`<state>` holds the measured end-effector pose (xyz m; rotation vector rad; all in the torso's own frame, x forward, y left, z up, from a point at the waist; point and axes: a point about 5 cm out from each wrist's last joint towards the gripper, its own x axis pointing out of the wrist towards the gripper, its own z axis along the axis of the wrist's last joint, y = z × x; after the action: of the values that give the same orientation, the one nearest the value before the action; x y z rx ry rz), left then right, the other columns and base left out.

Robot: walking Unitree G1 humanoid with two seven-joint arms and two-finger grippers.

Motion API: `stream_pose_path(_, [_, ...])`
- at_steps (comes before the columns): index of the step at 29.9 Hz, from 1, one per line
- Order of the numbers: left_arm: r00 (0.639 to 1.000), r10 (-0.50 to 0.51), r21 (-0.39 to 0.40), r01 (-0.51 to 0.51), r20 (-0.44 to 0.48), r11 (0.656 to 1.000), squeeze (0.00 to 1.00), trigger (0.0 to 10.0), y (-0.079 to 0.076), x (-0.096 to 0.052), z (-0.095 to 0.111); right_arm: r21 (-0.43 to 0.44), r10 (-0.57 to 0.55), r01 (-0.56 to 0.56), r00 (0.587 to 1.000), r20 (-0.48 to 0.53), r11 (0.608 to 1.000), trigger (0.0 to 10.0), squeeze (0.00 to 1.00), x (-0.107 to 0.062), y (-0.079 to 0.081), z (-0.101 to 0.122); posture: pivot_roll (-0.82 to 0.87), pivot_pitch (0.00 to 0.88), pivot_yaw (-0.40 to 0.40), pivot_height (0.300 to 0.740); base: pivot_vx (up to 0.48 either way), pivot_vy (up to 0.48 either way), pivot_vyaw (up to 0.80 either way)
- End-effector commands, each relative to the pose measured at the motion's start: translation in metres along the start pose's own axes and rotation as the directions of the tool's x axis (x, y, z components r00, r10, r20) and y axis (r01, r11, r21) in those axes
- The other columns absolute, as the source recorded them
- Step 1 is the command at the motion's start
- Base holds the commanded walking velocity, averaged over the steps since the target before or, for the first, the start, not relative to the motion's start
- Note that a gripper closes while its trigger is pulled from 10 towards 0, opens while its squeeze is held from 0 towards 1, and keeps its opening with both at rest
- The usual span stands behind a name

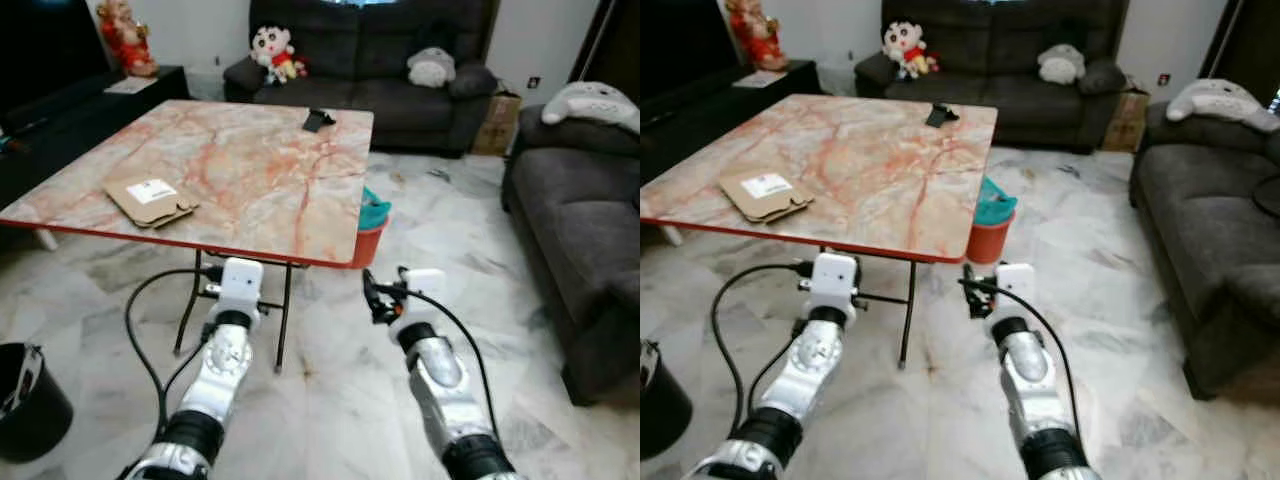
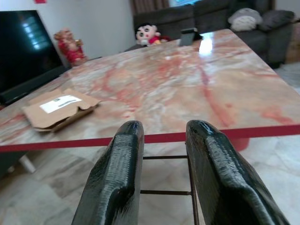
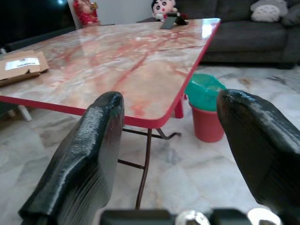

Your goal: Picking trash to rubbish bin

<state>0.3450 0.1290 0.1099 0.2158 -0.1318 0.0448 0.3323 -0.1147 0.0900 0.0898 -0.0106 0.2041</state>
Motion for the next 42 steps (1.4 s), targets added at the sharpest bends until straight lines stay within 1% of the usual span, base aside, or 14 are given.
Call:
stream_pose_path(1, [1.000,0.023,-0.022,-0.023,-0.007,0.999,0.00,10.0,0.0076,0.0015,0.0001,0.008,0.022,-0.023,1.000,0.018,1.000,10.0,0.00,0.0033,0.0076,0.0050,0.12,0.000,-0.019,0.740,0.000,0.000,0.00])
stream_pose_path(6, [0.999,0.032,-0.023,-0.032,-0.014,0.999,0.00,10.0,0.0103,0.0015,-0.0012,0.006,0.019,-0.019,1.000,0.019,1.000,10.0,0.00,0.0034,0.0065,0.0056,0.12,0.000,-0.022,0.740,0.000,0.282,0.00])
stream_pose_path(9, [0.999,0.033,-0.022,-0.034,-0.036,0.999,0.00,10.0,0.0095,0.0010,-0.0040,0.006,0.010,-0.010,1.000,0.022,1.000,10.0,0.00,0.0034,0.0042,0.0065,0.12,0.000,-0.024,0.740,0.000,0.480,0.00])
stream_pose_path(13, [0.998,0.037,-0.027,-0.038,-0.041,0.999,0.00,10.0,0.0094,0.0004,-0.0047,0.012,-0.001,0.001,1.000,0.023,1.000,10.0,0.00,0.0035,0.0018,0.0077,0.11,0.000,-0.028,0.740,0.000,0.480,0.00])
stream_pose_path(16, [0.998,0.037,-0.027,-0.038,-0.043,0.999,0.00,10.0,0.0095,0.0000,-0.0052,0.019,-0.015,0.015,1.000,0.011,1.000,10.0,0.00,0.0037,0.0000,0.0067,0.11,0.000,-0.028,0.740,0.000,0.480,-0.80])
stream_pose_path(17, [0.998,0.036,-0.026,-0.037,-0.046,0.999,0.00,10.0,0.0097,-0.0002,-0.0058,0.005,-0.009,0.009,1.000,0.009,1.000,10.0,0.00,0.0037,0.0004,0.0060,0.11,0.000,-0.028,0.740,0.000,0.480,-0.80])
stream_pose_path(19, [0.998,0.036,-0.026,-0.037,-0.046,0.999,0.00,10.0,0.0097,-0.0002,-0.0058,0.005,-0.009,0.009,1.000,0.009,1.000,10.0,0.00,0.0037,0.0004,0.0060,0.11,0.000,-0.028,0.740,0.000,0.480,-0.80])
stream_pose_path(21, [0.998,0.037,-0.025,-0.038,-0.047,0.999,0.00,10.0,0.0100,0.0001,-0.0058,0.007,-0.010,0.010,1.000,0.022,1.000,10.0,0.00,0.0034,0.0006,0.0074,0.11,0.000,-0.028,0.740,0.000,0.480,0.00])
stream_pose_path(33, [0.998,0.032,-0.021,-0.033,-0.050,0.999,0.00,10.0,0.0104,0.0005,-0.0060,0.022,-0.019,0.018,0.999,0.028,1.000,10.0,0.00,0.0038,-0.0003,0.0087,0.11,0.000,-0.018,0.740,0.000,0.480,0.00])
stream_pose_path(37, [0.999,0.027,-0.019,-0.027,-0.046,0.999,0.00,10.0,0.0100,0.0014,-0.0048,0.025,-0.015,0.014,1.000,0.025,1.000,10.0,0.00,0.0041,0.0012,0.0084,0.11,0.000,-0.013,0.740,0.000,0.480,-0.79])
stream_pose_path(39, [0.999,0.025,-0.018,-0.026,-0.044,0.999,0.00,10.0,0.0100,0.0020,-0.0039,0.011,-0.010,0.010,0.999,0.043,1.000,10.0,0.00,0.0038,0.0018,0.0100,0.11,0.000,-0.013,0.740,0.000,0.480,0.00])
stream_pose_path(42, [0.999,0.023,-0.019,-0.024,-0.041,1.000,0.00,10.0,0.0101,0.0027,-0.0028,0.023,-0.012,0.011,0.999,0.036,1.000,10.0,0.00,0.0038,0.0029,0.0087,0.11,0.000,-0.011,0.740,0.000,0.480,0.00])
